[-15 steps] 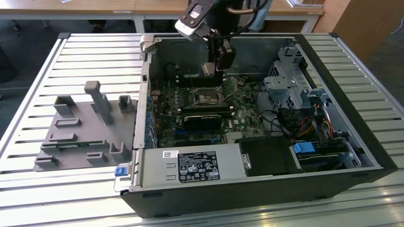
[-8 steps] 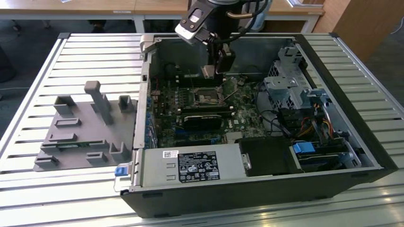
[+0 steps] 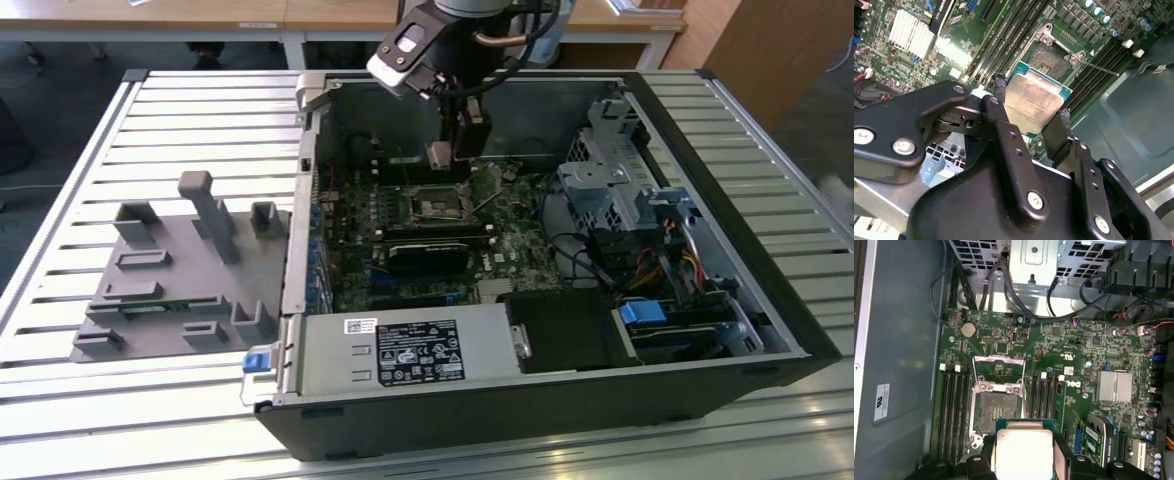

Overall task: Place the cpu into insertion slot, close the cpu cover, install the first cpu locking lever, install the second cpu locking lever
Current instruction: 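Place the cpu into insertion slot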

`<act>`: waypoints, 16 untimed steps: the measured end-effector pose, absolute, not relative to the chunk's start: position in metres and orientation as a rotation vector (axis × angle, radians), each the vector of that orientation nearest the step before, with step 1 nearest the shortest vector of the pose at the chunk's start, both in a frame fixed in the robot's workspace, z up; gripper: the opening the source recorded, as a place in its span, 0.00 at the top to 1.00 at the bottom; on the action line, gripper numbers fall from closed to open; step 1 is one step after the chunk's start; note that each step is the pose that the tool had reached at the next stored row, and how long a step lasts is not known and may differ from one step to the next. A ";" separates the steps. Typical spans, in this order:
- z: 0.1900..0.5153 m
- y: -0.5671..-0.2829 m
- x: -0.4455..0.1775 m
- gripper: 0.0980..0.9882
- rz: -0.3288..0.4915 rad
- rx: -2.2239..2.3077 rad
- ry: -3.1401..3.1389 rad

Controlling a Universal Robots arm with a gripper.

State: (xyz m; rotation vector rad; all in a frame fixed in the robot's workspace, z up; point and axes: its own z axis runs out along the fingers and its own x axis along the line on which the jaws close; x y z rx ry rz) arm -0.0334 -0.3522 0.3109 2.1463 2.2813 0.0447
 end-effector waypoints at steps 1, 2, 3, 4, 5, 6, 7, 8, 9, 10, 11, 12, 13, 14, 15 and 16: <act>0.310 -0.352 -0.033 0.50 0.045 2.146 2.281; 0.309 -0.352 -0.033 0.50 0.045 2.146 2.281; 0.307 -0.352 -0.033 0.50 0.045 2.146 2.281; 0.306 -0.352 -0.033 0.50 0.045 2.146 2.281; 0.304 -0.352 -0.033 0.50 0.045 2.146 2.281; 0.303 -0.352 -0.033 0.50 0.045 2.146 2.281; 0.302 -0.352 -0.033 0.50 0.045 2.146 2.281; 0.300 -0.352 -0.033 0.50 0.045 2.146 2.281; 0.298 -0.352 -0.033 0.50 0.045 2.147 2.281; 0.296 -0.352 -0.033 0.50 0.045 2.147 2.281; 0.294 -0.351 -0.033 0.50 0.045 2.147 2.281; 0.293 -0.351 -0.033 0.50 0.045 2.147 2.281; 0.291 -0.351 -0.033 0.50 0.045 2.147 2.281; 0.290 -0.350 -0.033 0.50 0.045 2.147 2.281; 0.289 -0.350 -0.033 0.50 0.045 2.147 2.281; 0.288 -0.350 -0.033 0.50 0.045 2.147 2.281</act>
